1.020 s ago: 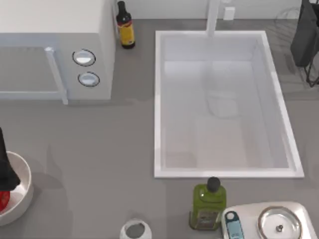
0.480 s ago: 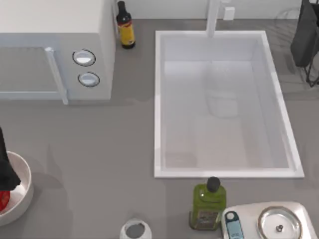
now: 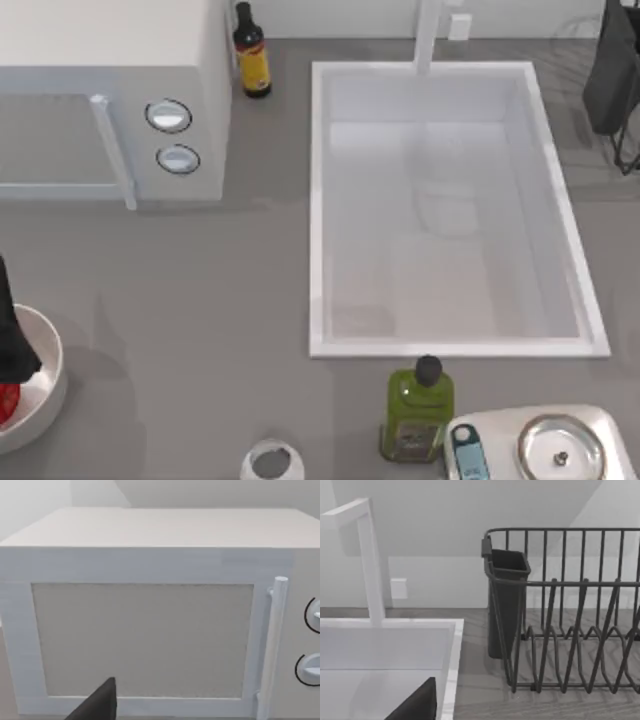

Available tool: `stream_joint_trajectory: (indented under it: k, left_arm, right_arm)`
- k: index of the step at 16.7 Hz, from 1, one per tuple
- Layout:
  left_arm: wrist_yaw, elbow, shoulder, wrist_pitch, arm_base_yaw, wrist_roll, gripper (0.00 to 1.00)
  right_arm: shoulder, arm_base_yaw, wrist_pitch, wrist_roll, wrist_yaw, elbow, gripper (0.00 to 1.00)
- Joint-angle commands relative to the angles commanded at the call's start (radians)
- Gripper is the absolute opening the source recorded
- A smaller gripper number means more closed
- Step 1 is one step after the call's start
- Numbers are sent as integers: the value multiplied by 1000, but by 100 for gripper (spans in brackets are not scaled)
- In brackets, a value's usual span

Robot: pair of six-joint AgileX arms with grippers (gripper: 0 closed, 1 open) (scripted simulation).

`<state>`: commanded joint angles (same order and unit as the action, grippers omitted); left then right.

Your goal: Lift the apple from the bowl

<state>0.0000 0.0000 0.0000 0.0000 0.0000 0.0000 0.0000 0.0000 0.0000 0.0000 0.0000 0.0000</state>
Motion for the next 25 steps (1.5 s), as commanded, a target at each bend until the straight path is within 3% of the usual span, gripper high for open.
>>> stream_joint_trajectory:
  k: [4, 7, 19, 25]
  left_arm:
    - [0, 30, 34, -33, 3, 4, 100]
    - [0, 130, 163, -151, 13, 16, 100]
    - [0, 749, 1153, -896, 76, 91, 100]
    - [0, 903, 1390, -1081, 92, 109, 100]
  right_arm:
    - [0, 0, 0, 0, 0, 0, 100]
    - [0, 0, 0, 0, 0, 0, 100]
    - [0, 0, 0, 0, 0, 0, 100]
    - [0, 0, 0, 0, 0, 0, 100]
